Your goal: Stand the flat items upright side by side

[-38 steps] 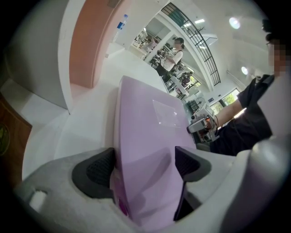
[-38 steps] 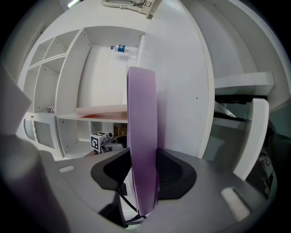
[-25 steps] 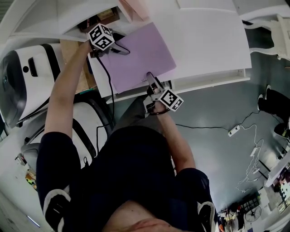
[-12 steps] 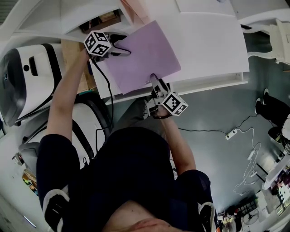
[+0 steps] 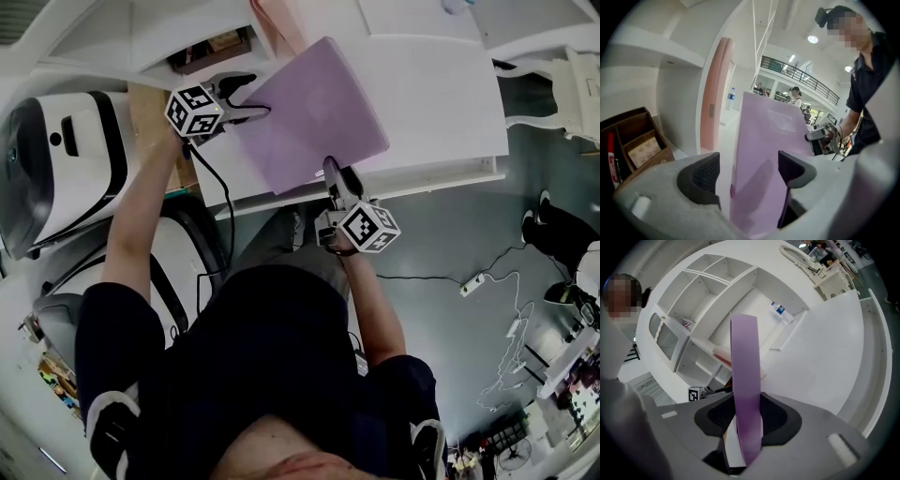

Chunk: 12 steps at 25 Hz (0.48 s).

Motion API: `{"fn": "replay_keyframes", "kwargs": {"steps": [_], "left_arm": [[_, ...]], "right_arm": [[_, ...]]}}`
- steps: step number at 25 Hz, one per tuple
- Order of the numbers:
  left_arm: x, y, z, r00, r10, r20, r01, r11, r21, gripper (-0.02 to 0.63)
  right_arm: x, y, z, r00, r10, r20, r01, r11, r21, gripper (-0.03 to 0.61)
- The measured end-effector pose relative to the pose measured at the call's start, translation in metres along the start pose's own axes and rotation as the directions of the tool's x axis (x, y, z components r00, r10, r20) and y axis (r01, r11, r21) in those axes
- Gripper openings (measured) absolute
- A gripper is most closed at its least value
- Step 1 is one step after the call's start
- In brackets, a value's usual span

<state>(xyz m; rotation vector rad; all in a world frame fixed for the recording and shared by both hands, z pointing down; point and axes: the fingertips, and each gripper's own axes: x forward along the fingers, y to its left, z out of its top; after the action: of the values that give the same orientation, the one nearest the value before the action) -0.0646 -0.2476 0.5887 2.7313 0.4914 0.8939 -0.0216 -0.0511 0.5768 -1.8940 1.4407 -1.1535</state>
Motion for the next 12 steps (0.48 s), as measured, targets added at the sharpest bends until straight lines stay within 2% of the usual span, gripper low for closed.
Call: {"fn": "replay_keyframes", "kwargs": {"steps": [6,12], "left_arm": [[-0.008,-0.016,0.018,0.993,0.083,0.078,-0.086,0.995,0.041,0.397],[-0.021,-0.030,0.041,0.969,0.179,0.171,-0.190,0.980,0.053,0.376]], "right_arm": [[-0.012,0.006,0.023,1.000,-0.018,0.016,0.020,0.994,-0.110,0.155],[-0.025,0.017,0.045,0.999,-0.025,0.047,0.034,0.977,-0.211,0.155]]}}
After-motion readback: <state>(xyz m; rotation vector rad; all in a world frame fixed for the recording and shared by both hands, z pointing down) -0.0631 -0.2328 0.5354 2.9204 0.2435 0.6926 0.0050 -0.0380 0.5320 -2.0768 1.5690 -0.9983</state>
